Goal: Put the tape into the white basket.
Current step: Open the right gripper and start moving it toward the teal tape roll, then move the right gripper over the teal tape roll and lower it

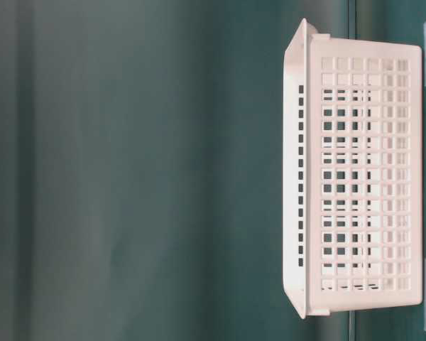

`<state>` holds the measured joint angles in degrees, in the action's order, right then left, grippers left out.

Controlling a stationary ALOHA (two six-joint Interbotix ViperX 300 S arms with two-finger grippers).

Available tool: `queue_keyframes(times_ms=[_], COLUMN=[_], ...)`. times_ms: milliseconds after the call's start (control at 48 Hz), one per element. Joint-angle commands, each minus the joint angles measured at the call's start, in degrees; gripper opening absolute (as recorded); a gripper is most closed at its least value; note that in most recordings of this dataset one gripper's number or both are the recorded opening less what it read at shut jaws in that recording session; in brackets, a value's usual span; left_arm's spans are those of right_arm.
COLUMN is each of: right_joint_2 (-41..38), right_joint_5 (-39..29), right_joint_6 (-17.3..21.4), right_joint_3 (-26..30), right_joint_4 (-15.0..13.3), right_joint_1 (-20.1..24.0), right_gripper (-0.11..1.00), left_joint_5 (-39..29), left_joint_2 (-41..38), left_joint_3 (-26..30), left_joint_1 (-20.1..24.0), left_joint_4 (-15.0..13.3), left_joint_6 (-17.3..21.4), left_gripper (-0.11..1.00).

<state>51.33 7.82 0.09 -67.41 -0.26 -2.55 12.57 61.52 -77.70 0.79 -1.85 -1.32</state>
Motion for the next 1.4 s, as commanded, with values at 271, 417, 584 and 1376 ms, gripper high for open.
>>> queue_keyframes(times_ms=[271, 417, 584, 1376], right_joint_2=[3.25, 3.08, 2.9, -7.73], right_joint_5=[-15.29, -21.01, -24.35, -40.43], right_joint_6=[0.09, 0.09, 1.58, 8.26], right_joint_3=[5.01, 6.42, 7.03, 16.17], right_joint_4=[-0.09, 0.0, 0.09, -0.09], right_joint_1=[1.05, 2.72, 4.04, 4.04], right_gripper=[0.98, 0.99, 0.99, 0.99], left_joint_5=[-2.02, -2.11, -3.25, -13.97], left_joint_2=[8.88, 16.88, 21.8, 20.83], left_joint_3=[-6.68, -10.63, -12.83, -12.66], left_joint_1=[-0.09, -0.18, -0.18, 0.0], left_joint_4=[0.09, 0.09, 0.09, 0.09], left_joint_6=[-0.88, -1.32, -1.32, -0.7], left_gripper=[-0.11, -0.11, -0.11, -0.11])
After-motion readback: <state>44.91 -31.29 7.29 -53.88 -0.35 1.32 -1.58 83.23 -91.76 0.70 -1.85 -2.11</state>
